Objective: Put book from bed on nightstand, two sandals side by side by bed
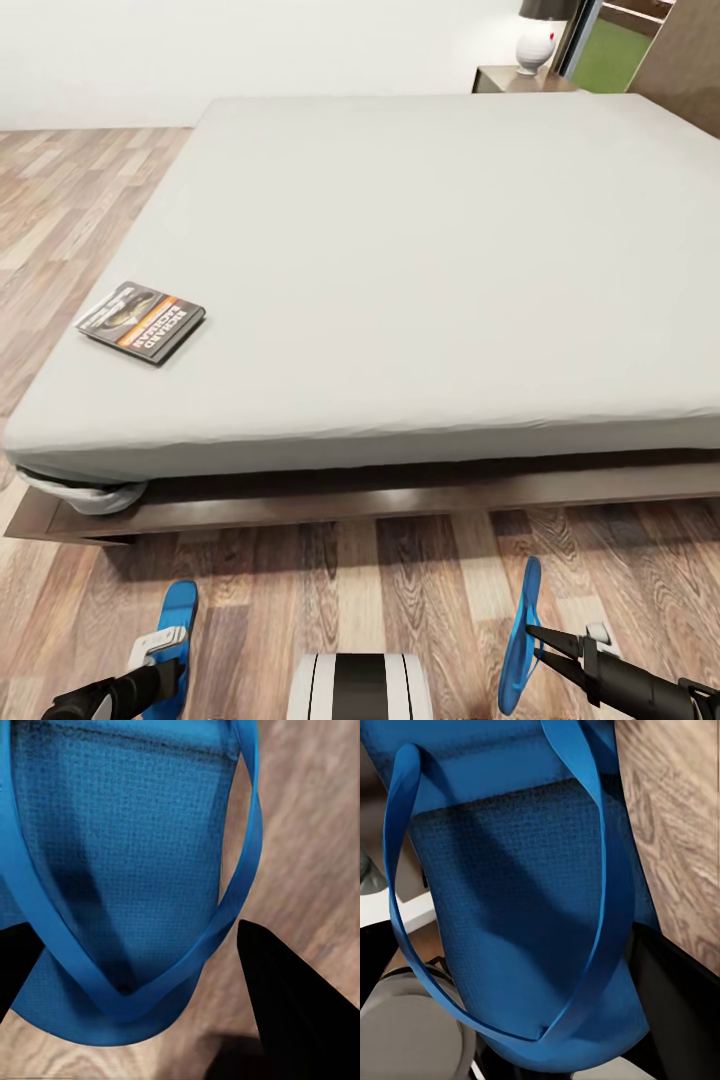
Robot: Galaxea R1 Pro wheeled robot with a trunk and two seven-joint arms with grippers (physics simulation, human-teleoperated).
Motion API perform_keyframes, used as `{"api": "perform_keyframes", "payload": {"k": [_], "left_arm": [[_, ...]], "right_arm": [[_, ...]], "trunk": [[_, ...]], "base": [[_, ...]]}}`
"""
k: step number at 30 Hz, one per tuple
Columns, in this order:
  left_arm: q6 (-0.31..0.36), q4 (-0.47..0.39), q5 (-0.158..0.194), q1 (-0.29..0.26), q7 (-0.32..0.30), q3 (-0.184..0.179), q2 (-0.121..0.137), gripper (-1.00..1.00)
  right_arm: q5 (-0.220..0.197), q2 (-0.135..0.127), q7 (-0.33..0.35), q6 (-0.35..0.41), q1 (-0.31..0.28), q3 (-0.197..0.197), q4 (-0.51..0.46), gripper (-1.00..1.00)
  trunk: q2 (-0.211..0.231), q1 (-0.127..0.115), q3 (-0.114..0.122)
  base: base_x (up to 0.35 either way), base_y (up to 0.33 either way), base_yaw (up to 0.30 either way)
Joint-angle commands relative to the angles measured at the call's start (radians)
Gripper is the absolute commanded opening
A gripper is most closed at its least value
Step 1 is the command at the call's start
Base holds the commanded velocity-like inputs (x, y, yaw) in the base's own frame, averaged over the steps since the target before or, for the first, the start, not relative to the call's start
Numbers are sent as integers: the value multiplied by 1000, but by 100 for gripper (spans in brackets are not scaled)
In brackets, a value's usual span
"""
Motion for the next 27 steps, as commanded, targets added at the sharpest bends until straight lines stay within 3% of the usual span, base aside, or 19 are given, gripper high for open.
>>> {"api": "perform_keyframes", "payload": {"k": [1,16,21,24,27], "left_arm": [[9,-1,8,0,-1,4,0,-100],[9,-1,8,0,-1,4,0,-100],[7,-1,8,0,-5,3,0,-100],[-21,-1,8,0,-5,2,-1,-100],[-100,-1,8,2,-2,1,-1,-100]], "right_arm": [[10,1,7,10,-1,-6,-1,-100],[10,1,6,11,-1,-5,-1,-100],[10,1,6,10,-1,-5,-1,-100],[10,1,6,10,-1,-5,-1,-100],[10,1,6,10,-1,-5,-1,-100]], "trunk": [[-1,0,-5],[-4,7,-63],[-4,7,-63],[-4,7,-63],[-4,7,-63]], "base": [[0,0,0],[0,0,0],[0,0,0],[0,0,0],[0,0,0]]}}
